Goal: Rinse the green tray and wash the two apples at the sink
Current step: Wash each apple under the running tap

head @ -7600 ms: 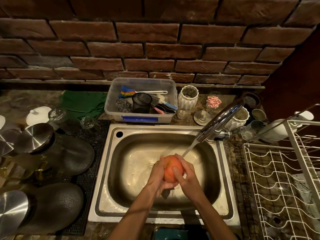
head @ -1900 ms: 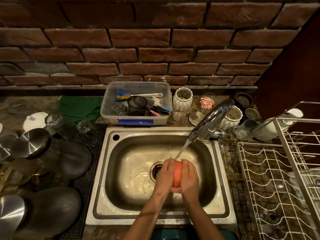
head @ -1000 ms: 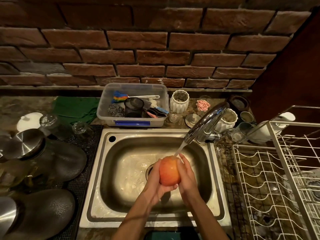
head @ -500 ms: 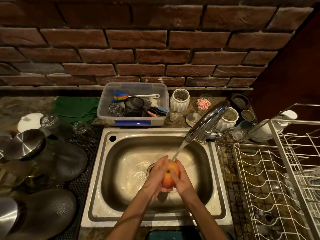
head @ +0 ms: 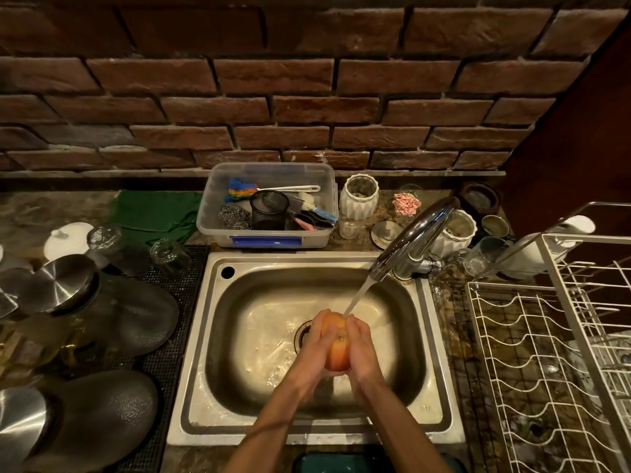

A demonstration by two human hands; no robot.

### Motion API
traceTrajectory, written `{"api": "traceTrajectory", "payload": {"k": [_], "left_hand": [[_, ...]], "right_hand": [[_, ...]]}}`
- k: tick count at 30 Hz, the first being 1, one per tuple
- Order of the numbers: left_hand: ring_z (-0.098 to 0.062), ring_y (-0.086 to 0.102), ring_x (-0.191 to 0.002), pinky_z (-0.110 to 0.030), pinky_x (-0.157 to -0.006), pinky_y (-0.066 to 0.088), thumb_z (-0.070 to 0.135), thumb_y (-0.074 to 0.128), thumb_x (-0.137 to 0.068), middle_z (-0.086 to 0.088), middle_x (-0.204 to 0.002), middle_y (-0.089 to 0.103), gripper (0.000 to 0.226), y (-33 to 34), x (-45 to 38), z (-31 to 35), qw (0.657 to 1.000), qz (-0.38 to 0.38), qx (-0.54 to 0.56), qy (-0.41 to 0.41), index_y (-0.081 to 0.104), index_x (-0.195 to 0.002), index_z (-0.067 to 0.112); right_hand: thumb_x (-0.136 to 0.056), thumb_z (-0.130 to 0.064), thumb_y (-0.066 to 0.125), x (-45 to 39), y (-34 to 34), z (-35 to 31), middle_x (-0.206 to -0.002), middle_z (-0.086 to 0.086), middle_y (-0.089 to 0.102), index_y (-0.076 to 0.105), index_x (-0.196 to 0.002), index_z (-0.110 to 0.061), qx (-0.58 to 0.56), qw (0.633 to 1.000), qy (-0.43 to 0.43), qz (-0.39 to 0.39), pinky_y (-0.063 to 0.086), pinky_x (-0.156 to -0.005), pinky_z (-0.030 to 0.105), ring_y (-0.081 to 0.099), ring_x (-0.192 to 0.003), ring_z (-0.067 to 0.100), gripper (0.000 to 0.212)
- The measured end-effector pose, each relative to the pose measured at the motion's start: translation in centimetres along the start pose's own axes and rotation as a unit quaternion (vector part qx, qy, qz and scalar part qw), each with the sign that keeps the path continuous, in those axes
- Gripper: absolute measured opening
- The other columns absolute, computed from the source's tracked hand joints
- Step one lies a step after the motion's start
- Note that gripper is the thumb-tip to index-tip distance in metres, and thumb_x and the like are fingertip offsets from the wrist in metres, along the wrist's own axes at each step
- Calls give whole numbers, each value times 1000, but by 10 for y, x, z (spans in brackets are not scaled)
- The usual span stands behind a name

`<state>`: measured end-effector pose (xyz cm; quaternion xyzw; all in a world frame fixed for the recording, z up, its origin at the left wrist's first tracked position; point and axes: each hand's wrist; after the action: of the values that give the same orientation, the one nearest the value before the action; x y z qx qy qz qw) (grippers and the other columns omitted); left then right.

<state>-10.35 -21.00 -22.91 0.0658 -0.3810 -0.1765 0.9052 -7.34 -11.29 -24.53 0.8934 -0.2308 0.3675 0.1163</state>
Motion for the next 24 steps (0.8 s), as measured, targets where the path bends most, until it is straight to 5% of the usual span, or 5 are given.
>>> {"api": "traceTrajectory", "payload": {"k": [4,12,18,24], "left_hand": [[-32,56,-119,-61,-87,57,23,65,-94,3,-140,39,60,-20,-1,5,995,-84,0,-53,39,-148,34],[-37,63,-115,-62,-82,58,25,86,-74,-4,-140,44,65,-21,5,-11,996,-51,79,-5,59,-132,34],[-41,61,-115,-56,-76,60,21,85,-73,-5,-136,47,57,-20,5,-20,990,17,134,35,66,-123,39],[-39,61,-113,-53,-74,61,20,82,-76,-2,-134,48,57,-24,3,-20,987,38,153,31,64,-126,40]], "right_hand": [[-97,-58,44,0,-12,-2,-112,1,60,47,-120,-36,-47,997,68,-4,61,-57,40,67,-96,27,32],[-98,-50,50,3,-22,-5,-113,7,67,67,-111,-24,-80,994,64,-24,60,-57,35,68,-98,22,33],[-101,-27,53,-3,-37,-17,-133,8,61,58,-118,-26,-52,998,12,-39,57,-82,40,59,-121,23,17],[-101,-22,53,-24,-72,-36,-144,9,54,48,-143,-16,72,995,-75,14,49,-100,39,55,-123,21,43]]}}
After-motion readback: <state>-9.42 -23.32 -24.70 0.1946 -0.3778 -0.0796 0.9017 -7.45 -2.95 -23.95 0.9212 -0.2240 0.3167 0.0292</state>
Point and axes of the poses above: each hand's wrist, its own x-axis away from the middle knuckle, its own y-axis out of the palm, z = x × y
